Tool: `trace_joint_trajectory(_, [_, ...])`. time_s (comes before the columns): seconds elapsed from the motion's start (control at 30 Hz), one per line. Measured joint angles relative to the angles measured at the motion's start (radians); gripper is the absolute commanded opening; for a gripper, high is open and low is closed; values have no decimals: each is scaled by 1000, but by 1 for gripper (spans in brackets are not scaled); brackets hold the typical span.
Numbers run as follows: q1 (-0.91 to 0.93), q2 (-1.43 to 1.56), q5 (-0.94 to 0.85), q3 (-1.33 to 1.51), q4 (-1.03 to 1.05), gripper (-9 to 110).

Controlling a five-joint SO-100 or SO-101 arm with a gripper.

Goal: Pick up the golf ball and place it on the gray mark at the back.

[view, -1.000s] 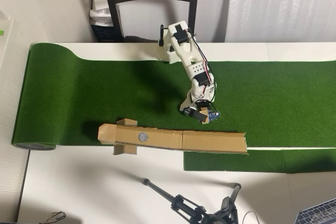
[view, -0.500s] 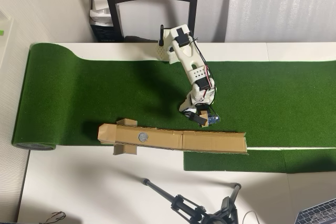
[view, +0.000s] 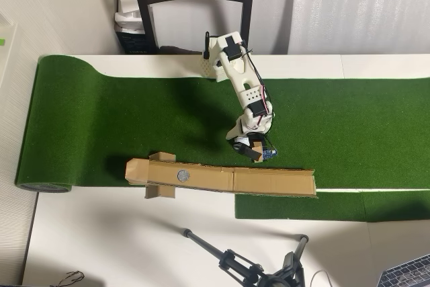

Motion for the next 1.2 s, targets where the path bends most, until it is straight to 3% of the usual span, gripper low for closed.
trace_joint_trajectory(1.2, [-2, -143, 46, 8, -84, 45])
